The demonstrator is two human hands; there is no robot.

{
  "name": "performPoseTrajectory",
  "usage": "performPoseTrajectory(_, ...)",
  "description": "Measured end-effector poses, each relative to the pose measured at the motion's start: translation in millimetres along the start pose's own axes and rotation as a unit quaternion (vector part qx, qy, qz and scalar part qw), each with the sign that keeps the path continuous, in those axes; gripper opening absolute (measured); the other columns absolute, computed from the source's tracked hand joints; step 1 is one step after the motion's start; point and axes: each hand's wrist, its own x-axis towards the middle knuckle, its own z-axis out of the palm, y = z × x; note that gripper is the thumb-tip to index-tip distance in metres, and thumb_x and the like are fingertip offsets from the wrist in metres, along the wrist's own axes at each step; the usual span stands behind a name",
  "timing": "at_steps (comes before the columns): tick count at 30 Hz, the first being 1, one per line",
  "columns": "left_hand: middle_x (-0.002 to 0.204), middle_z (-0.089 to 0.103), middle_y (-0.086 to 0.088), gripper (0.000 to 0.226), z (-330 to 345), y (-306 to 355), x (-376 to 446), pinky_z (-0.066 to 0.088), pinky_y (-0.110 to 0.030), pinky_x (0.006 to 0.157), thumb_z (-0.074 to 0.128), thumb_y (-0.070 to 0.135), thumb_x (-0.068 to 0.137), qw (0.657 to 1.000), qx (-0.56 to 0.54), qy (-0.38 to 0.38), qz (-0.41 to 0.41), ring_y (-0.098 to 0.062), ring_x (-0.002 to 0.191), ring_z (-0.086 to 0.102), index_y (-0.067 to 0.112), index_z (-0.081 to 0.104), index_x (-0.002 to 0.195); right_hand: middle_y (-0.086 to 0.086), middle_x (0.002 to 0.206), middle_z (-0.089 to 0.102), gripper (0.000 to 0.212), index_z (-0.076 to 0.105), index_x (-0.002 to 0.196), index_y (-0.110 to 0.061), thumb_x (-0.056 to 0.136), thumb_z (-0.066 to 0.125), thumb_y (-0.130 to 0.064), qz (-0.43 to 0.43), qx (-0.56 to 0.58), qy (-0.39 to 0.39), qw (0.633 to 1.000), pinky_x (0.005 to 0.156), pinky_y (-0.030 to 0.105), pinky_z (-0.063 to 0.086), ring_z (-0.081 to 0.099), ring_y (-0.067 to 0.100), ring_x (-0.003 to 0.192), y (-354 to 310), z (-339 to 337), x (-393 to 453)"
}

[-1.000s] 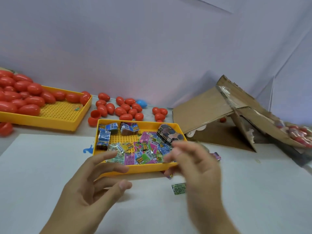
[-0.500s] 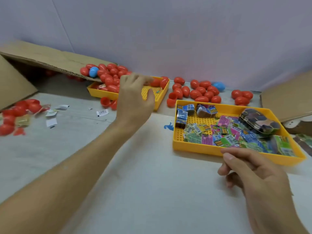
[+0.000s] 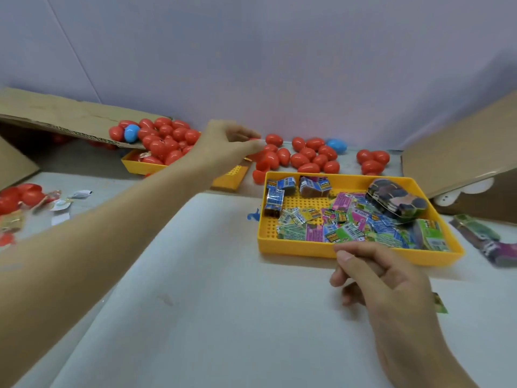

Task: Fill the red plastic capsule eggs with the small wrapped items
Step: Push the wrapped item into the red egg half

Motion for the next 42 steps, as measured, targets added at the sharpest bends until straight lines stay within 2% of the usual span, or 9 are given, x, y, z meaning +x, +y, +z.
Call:
performPoseTrajectory(3, 0.088, 0.077, -0.008, 0.008, 31.7, 20.8, -62.4, 0.06, -0.026, 0.07, 0.075, 0.013, 0.081, 0.944, -0.317, -0.087, -0.019, -0.02, 0.084, 0.076, 0.01, 0.076, 0.088, 0.009, 0.062, 0.067, 0.009, 0.077, 0.086, -0.027, 0.082, 0.07, -0.024, 0.014, 0.036, -0.001, 0.999, 0.045, 0.023, 0.047, 0.059, 0.016, 0.053, -6.0, 1.0, -1.7)
performPoseTrajectory(6, 0.101, 0.077, -0.011, 0.014, 61.6, 14.4, -122.4, 0.059, -0.027, 0.075, 0.073, 0.018, 0.082, 0.908, -0.401, -0.112, -0.05, -0.022, 0.091, 0.075, 0.013, 0.079, 0.094, 0.009, 0.056, 0.061, 0.028, 0.074, 0.078, -0.016, 0.08, 0.074, -0.044, 0.022, 0.055, -0.004, 0.998, 0.045, 0.026, 0.042, 0.053, 0.019, 0.051, -9.7, 1.1, -4.0)
performPoseTrajectory(14, 0.111, 0.076, -0.002, 0.029, 80.8, -7.1, -172.7, 0.054, -0.025, 0.094, 0.07, 0.022, 0.086, 0.931, -0.359, -0.058, -0.019, -0.017, 0.105, 0.072, 0.009, 0.072, 0.112, 0.005, 0.044, 0.052, 0.056, 0.069, 0.064, -0.017, 0.09, 0.047, -0.061, 0.005, -0.039, -0.059, 0.998, 0.044, 0.012, 0.033, 0.044, 0.008, 0.042, -14.8, 5.6, -10.0)
performPoseTrajectory(19, 0.093, 0.078, -0.003, 0.024, 79.0, -9.9, -173.0, 0.058, -0.024, 0.069, 0.075, 0.03, 0.083, 0.938, -0.339, -0.058, -0.041, -0.021, 0.079, 0.075, 0.018, 0.074, 0.104, 0.003, 0.044, 0.051, 0.051, 0.069, 0.063, -0.021, 0.088, 0.049, -0.06, -0.011, -0.046, -0.071, 0.996, 0.046, 0.011, 0.035, 0.046, 0.009, 0.043, -15.6, 3.8, -9.3)
performPoseTrajectory(23, 0.067, 0.06, -0.009, 0.038, 74.7, -10.9, -163.8, 0.043, -0.028, 0.04, 0.057, 0.051, 0.082, 0.92, -0.371, -0.06, -0.116, -0.018, 0.049, 0.055, 0.018, 0.076, 0.08, 0.002, 0.049, 0.057, 0.054, 0.067, 0.071, -0.009, 0.084, 0.054, -0.06, -0.013, -0.063, -0.073, 0.995, 0.047, 0.014, 0.037, 0.047, 0.006, 0.045, -15.4, -0.7, -8.4)
performPoseTrajectory(26, 0.061, 0.056, -0.01, 0.05, 72.0, -13.2, -158.9, 0.035, -0.022, 0.035, 0.051, 0.062, 0.083, 0.907, -0.386, -0.107, -0.128, -0.018, 0.043, 0.049, 0.019, 0.075, 0.078, 0.002, 0.059, 0.066, 0.035, 0.07, 0.079, -0.017, 0.076, 0.067, -0.052, -0.035, -0.08, -0.076, 0.993, 0.046, 0.019, 0.041, 0.056, 0.006, 0.048, -17.3, -1.9, -10.6)
performPoseTrajectory(30, 0.055, 0.053, -0.013, 0.06, 71.6, -16.1, -159.8, 0.039, -0.023, 0.038, 0.053, 0.071, 0.076, 0.916, -0.362, -0.129, -0.114, -0.022, 0.043, 0.05, 0.015, 0.074, 0.08, -0.005, 0.087, 0.076, 0.022, 0.075, 0.094, -0.028, 0.073, 0.082, -0.033, -0.075, -0.123, -0.08, 0.986, 0.057, 0.029, 0.056, 0.072, 0.013, 0.083, -16.7, -2.9, -15.5)
performPoseTrajectory(37, 0.075, 0.07, -0.011, 0.018, 74.2, -18.7, -165.1, 0.054, -0.027, 0.056, 0.075, 0.034, 0.08, 0.929, -0.352, -0.103, -0.045, -0.018, 0.058, 0.063, 0.022, 0.079, 0.093, 0.002, 0.098, 0.075, 0.029, 0.073, 0.104, -0.023, 0.078, 0.075, -0.012, -0.075, -0.049, -0.083, 0.992, 0.057, 0.032, 0.058, 0.072, 0.02, 0.091, -14.6, -5.2, -12.8)
performPoseTrajectory(42, 0.104, 0.077, 0.0, 0.037, 76.3, -18.3, -168.2, 0.056, -0.02, 0.077, 0.077, 0.009, 0.074, 0.944, -0.317, -0.089, 0.028, -0.015, 0.095, 0.073, 0.026, 0.075, 0.107, 0.012, 0.077, 0.07, 0.045, 0.074, 0.092, -0.017, 0.081, 0.059, -0.058, 0.028, -0.015, -0.048, 0.998, 0.038, 0.032, 0.048, 0.066, 0.023, 0.058, -20.3, -6.3, -7.8)
